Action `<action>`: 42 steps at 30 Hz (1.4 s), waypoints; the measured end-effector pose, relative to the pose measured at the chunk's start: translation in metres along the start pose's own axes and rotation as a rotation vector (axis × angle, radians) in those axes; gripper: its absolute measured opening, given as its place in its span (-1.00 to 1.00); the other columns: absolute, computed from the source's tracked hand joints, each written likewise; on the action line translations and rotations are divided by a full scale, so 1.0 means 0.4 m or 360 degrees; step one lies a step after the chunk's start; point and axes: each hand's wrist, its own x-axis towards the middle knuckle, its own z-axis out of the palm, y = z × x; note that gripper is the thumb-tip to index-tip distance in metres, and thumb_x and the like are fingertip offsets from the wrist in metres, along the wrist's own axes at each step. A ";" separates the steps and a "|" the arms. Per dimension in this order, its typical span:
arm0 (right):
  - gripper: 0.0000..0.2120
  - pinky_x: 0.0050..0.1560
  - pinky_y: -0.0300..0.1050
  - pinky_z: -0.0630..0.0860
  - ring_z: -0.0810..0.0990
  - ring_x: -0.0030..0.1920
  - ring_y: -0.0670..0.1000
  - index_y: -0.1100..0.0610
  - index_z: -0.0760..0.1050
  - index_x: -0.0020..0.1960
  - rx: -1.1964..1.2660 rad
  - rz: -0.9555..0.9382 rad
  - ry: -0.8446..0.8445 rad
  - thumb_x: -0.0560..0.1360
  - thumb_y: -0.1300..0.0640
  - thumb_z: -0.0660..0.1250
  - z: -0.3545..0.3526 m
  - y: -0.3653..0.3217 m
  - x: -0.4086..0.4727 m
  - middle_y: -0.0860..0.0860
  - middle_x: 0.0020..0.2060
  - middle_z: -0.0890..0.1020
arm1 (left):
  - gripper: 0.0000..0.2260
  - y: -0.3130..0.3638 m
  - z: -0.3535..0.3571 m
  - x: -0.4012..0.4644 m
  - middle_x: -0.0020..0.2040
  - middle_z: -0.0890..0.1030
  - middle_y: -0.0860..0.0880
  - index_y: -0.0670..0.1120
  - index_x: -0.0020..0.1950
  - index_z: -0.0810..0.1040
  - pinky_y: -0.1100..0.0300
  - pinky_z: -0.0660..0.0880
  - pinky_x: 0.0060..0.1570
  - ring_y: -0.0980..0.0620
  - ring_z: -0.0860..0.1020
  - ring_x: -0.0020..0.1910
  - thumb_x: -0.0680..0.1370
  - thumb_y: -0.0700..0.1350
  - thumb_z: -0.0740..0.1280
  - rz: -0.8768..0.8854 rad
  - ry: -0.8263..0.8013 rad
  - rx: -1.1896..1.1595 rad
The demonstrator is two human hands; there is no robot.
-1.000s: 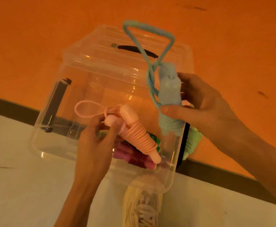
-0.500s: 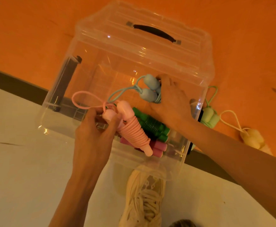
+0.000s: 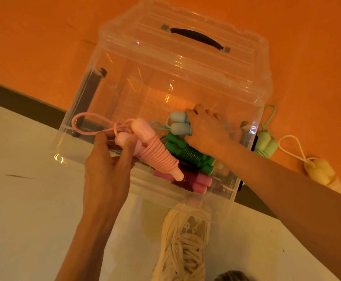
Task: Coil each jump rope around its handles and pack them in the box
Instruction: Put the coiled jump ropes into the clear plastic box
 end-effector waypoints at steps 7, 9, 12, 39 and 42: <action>-0.31 0.44 0.17 0.00 0.31 0.36 0.20 0.14 -0.03 0.55 -0.0189 0.0096 -0.0032 0.56 -0.03 0.21 0.006 -0.007 -0.027 0.13 0.42 0.27 | -0.77 -0.009 0.001 0.000 -0.02 0.59 0.13 0.04 0.16 0.44 0.18 0.58 -0.18 0.09 0.66 -0.21 0.55 0.07 0.30 -0.0028 -0.0006 0.0005; -0.27 0.46 0.18 -0.05 0.26 0.40 0.25 0.17 -0.09 0.55 -0.0255 0.0173 0.0001 0.55 -0.01 0.22 0.016 -0.026 -0.035 0.18 0.43 0.25 | -0.75 -0.009 -0.002 -0.001 0.00 0.59 0.10 0.02 0.17 0.45 0.20 0.58 -0.19 0.09 0.66 -0.20 0.55 0.07 0.30 -0.0036 -0.0006 0.0014; -0.30 0.45 0.18 -0.09 0.16 0.45 0.28 0.19 -0.04 0.55 -0.0150 0.0147 0.0172 0.55 0.04 0.21 0.028 -0.030 -0.057 0.22 0.46 0.19 | -0.69 -0.009 -0.009 0.003 0.04 0.59 0.05 -0.02 0.22 0.45 0.17 0.59 -0.16 0.06 0.66 -0.17 0.55 0.07 0.30 -0.0044 0.0013 0.0039; -0.38 0.04 0.08 0.50 0.51 0.09 0.08 0.13 0.27 0.30 0.1414 -0.0070 0.0215 0.35 0.23 0.50 0.038 -0.268 -0.072 0.08 0.14 0.49 | -0.66 -0.018 -0.128 0.124 0.24 0.53 -0.11 -0.06 0.38 0.44 0.22 0.40 0.03 0.04 0.50 0.08 0.62 -0.03 0.20 0.0456 -0.0026 0.0990; -0.45 0.00 0.13 0.49 0.52 0.04 0.09 0.14 0.30 0.24 0.1473 -0.0077 0.0204 0.35 0.29 0.47 0.065 -0.290 -0.064 0.10 0.06 0.53 | -0.65 -0.039 -0.128 0.104 0.17 0.58 -0.10 -0.05 0.37 0.39 0.06 0.48 0.01 -0.09 0.57 0.09 0.60 -0.03 0.24 0.0303 -0.0157 0.1126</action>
